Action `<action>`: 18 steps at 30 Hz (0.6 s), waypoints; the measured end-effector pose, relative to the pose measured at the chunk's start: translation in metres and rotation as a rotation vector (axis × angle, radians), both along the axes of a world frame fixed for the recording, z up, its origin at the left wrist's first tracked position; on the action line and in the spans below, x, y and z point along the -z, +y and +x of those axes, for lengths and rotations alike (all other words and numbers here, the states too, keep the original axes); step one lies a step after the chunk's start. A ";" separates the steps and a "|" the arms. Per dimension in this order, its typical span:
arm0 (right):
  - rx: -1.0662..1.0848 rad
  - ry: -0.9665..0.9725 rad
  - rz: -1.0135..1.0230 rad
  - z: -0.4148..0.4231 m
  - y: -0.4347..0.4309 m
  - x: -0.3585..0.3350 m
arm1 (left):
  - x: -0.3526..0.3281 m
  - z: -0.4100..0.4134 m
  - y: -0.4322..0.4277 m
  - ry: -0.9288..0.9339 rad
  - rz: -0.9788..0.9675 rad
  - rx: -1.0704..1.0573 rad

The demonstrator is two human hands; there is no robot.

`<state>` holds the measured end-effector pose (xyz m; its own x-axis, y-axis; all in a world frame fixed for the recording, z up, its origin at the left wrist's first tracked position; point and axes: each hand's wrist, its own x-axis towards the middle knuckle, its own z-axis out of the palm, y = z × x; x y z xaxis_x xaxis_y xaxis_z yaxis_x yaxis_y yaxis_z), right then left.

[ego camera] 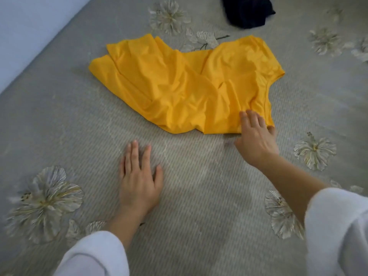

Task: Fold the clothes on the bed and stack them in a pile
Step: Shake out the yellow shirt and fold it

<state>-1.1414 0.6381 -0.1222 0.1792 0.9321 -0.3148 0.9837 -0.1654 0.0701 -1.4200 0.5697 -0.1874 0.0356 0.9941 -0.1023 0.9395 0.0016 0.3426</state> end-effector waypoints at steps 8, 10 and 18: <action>0.134 0.158 0.248 0.000 0.012 0.022 | 0.002 0.000 0.002 0.005 -0.038 -0.027; 0.167 0.218 0.319 -0.011 0.001 0.018 | 0.003 0.000 0.003 0.000 -0.037 -0.022; 0.203 0.389 0.098 -0.051 -0.094 0.002 | -0.014 -0.015 0.014 0.010 -0.258 0.091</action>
<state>-1.1924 0.5436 -0.1238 0.2470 0.9190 -0.3072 0.8808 -0.3451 -0.3243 -1.4346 0.5838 -0.1730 0.1213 0.9280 -0.3523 0.9430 0.0031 0.3328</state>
